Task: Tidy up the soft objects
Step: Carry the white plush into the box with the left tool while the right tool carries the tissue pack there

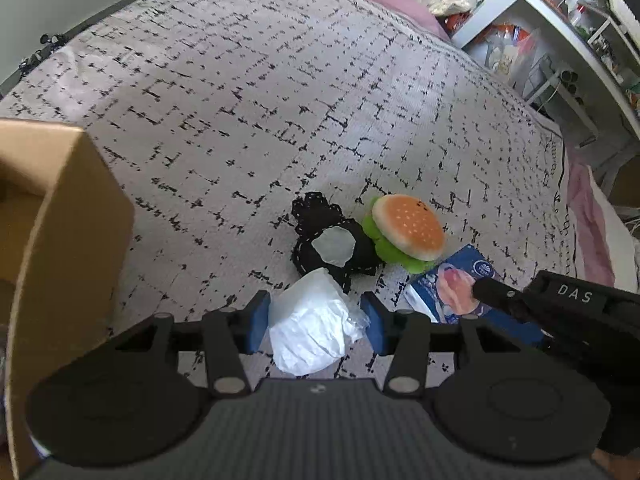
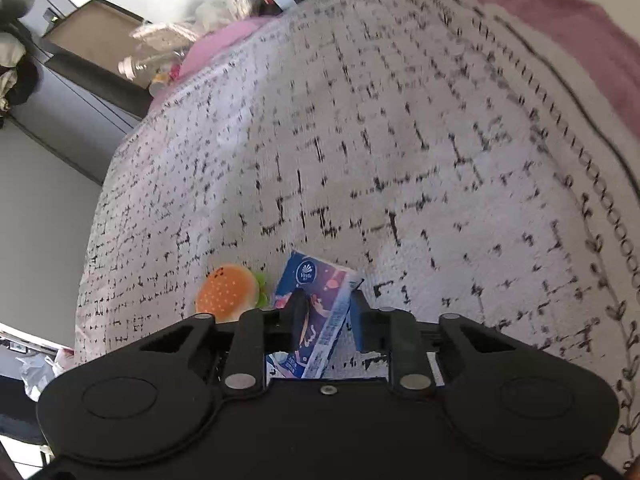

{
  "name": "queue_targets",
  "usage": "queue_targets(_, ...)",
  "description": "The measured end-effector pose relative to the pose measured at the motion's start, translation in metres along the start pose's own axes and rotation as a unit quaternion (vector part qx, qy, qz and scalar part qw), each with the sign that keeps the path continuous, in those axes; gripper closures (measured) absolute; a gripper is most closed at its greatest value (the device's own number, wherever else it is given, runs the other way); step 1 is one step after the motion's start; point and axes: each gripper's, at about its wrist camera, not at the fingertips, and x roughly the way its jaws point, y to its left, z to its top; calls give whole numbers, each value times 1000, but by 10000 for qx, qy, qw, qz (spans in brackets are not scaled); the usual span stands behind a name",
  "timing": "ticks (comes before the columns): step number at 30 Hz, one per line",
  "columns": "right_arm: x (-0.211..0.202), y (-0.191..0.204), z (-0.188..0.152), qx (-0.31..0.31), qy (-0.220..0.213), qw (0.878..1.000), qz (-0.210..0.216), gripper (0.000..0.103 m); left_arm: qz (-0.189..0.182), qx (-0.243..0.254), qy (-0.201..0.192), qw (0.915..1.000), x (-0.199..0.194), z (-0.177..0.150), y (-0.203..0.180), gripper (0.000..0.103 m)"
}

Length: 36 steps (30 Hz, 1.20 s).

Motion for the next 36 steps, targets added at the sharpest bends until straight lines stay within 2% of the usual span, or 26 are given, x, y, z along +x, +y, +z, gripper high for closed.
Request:
queue_targets(18,-71,11,-12,-366,-615,9961,524,85,-188,80,-640,9977,-86,-21,5,55)
queue_targets(36,-122,36,-36,-1096,-1058,9835,973,85,-186,33,-1134,9934,-148,-22,24,55)
